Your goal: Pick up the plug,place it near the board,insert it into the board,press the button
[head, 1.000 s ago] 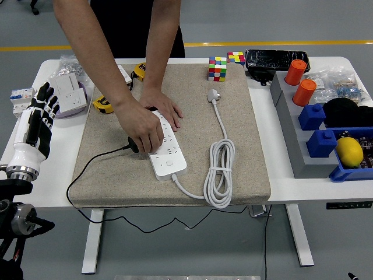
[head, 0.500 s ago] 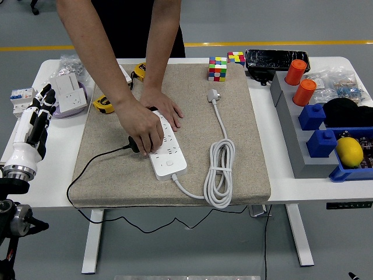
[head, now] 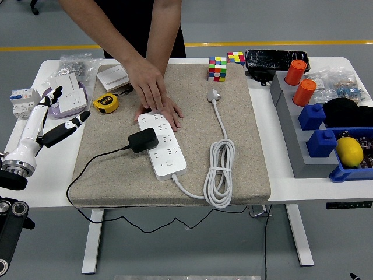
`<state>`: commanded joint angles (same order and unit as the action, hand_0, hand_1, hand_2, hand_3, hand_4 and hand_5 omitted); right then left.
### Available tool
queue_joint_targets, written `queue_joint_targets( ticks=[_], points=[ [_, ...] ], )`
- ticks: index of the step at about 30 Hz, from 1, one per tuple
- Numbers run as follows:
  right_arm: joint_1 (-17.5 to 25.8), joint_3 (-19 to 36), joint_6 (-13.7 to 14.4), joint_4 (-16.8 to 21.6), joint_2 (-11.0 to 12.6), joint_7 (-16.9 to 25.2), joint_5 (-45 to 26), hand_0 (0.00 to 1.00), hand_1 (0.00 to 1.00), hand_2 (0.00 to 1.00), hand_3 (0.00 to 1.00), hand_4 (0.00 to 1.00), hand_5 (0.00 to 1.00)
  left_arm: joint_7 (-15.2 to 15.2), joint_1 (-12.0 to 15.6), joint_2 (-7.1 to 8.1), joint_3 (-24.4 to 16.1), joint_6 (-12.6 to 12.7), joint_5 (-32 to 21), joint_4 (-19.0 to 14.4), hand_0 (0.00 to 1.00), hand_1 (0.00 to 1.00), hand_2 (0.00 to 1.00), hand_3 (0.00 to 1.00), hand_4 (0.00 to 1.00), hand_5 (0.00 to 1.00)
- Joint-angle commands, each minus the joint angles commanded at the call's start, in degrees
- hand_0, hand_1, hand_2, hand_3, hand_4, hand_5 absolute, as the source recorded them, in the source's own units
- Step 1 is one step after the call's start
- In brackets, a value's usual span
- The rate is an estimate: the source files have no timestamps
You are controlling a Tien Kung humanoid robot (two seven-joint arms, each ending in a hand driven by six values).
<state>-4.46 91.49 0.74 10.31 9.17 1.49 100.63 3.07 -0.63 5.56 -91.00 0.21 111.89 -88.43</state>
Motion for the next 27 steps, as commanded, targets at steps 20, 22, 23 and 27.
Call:
queue_joint_targets(
  ticks=[20,22,23,27],
  points=[
    [-0.5,-0.2,0.1,0.0,0.1,-0.2,0.2,0.96,0.93,0.865,0.878,0.998,0.998,1.3,-11.1,2.16,20.2,-3.7,3.6,8.3,0.998,0.998,0.981,0.957,0.998,0.605],
    [-0.5,-0.3,0.1,0.0,0.0,-0.2,0.1,0.96,0.93,0.865,0.878,0.998,0.998,1.3,-12.1,2.02,21.4,-3.6,3.2,9.7,0.998,0.998,0.981,0.957,0.998,0.605],
    [-0.5,-0.3,0.1,0.0,0.0,-0.2,0.2,0.96,0.93,0.865,0.878,0.998,0.998,1.4,-12.8,1.93,22.2,-3.6,2.6,10.6,0.998,0.998,0.981,0.957,0.998,0.605],
    [-0.4,0.0,0.0,0.0,0.0,-0.3,0.7,0.96,0.931,0.865,0.878,0.998,0.998,0.6,-15.1,1.38,25.0,-2.6,0.6,14.5,0.998,0.998,0.98,0.937,0.998,0.58]
  ],
)
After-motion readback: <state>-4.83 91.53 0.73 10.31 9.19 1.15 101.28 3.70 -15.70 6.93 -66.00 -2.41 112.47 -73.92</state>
